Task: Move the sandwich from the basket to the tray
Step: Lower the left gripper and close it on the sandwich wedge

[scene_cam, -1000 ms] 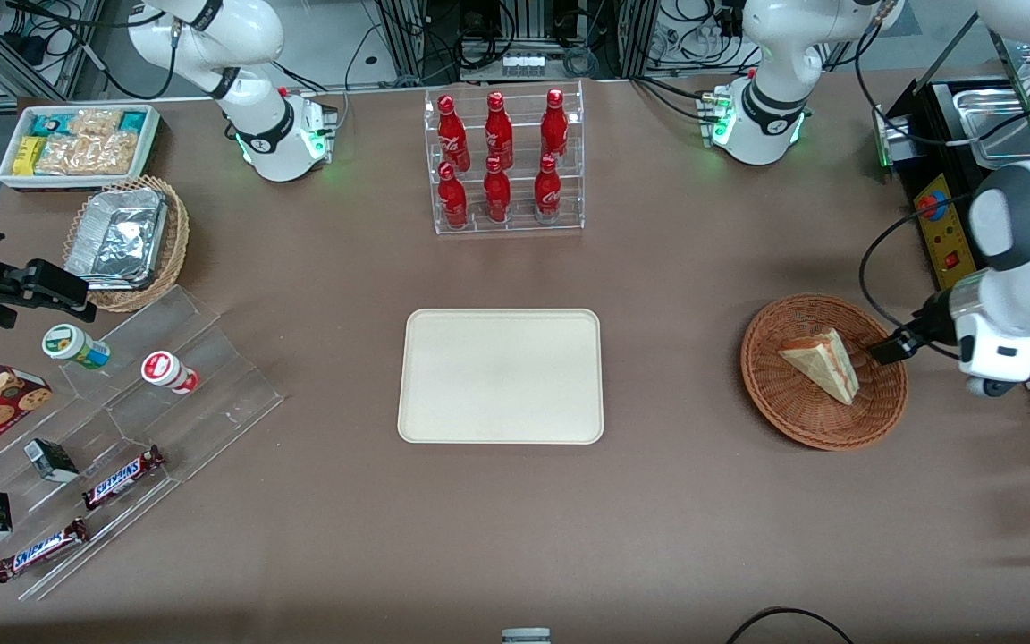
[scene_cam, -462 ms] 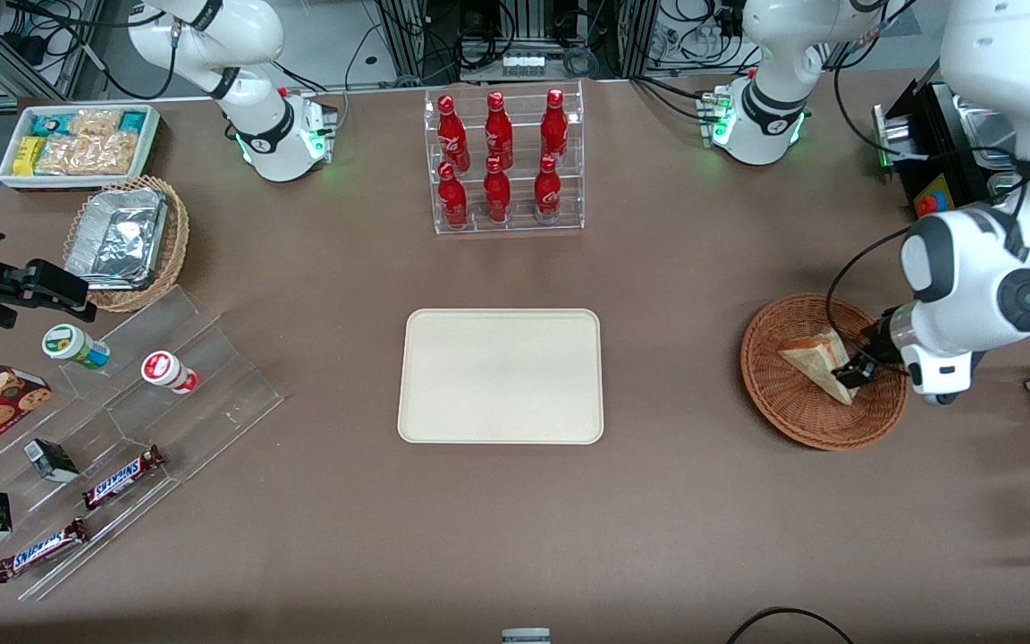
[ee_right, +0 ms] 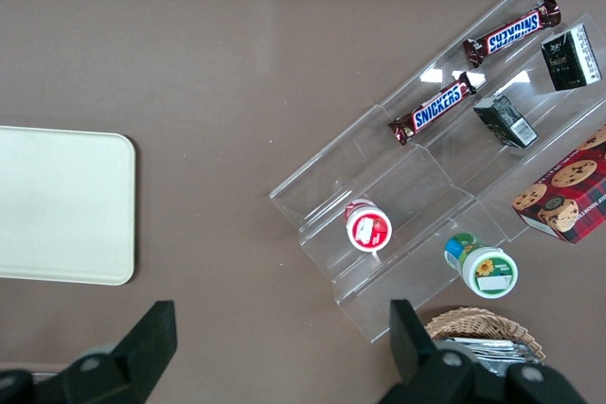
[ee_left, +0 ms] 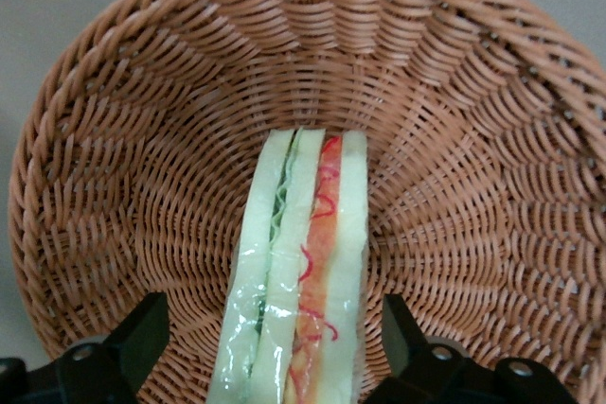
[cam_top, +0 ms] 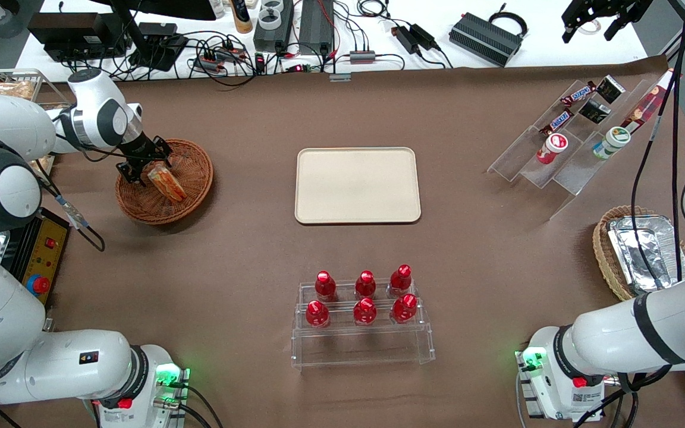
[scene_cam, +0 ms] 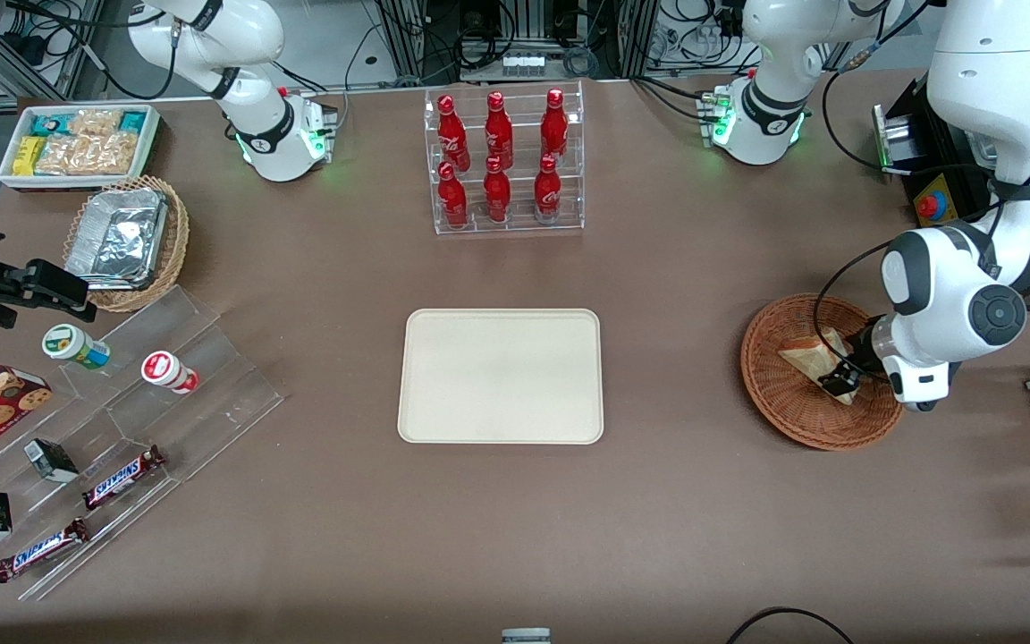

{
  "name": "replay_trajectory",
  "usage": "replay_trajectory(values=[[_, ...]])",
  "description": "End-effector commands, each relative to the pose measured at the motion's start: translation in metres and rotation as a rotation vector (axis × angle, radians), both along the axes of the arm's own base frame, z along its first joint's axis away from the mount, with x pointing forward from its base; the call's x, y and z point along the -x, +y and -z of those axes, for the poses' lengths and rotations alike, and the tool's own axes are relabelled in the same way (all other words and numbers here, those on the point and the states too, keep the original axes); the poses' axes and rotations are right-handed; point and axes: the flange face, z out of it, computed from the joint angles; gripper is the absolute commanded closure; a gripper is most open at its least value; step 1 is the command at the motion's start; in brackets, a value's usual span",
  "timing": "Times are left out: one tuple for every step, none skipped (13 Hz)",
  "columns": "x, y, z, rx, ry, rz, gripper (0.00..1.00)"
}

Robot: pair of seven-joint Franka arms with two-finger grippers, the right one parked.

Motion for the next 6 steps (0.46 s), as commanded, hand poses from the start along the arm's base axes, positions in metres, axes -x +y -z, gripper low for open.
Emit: replay_trajectory(values=[[0.01, -0.0049, 0.0117, -0.002, -0.019, -0.017, 0.05], [0.0107, -0.0049, 0.0121, -0.001, -0.013, -0.013, 0.1], [0.0106, -0.0067, 0.0107, 0.0, -0.013, -0.007, 0.21], [0.011, -0.0068, 0.0092, 0.002, -0.007, 0.003, 0.37], [0.0111, -0.0077, 0.0078, 0.002, 0.004, 0.009, 0.47], [0.0114, -0.0103, 0.0051, 0.004, 0.007, 0.016, 0.53]])
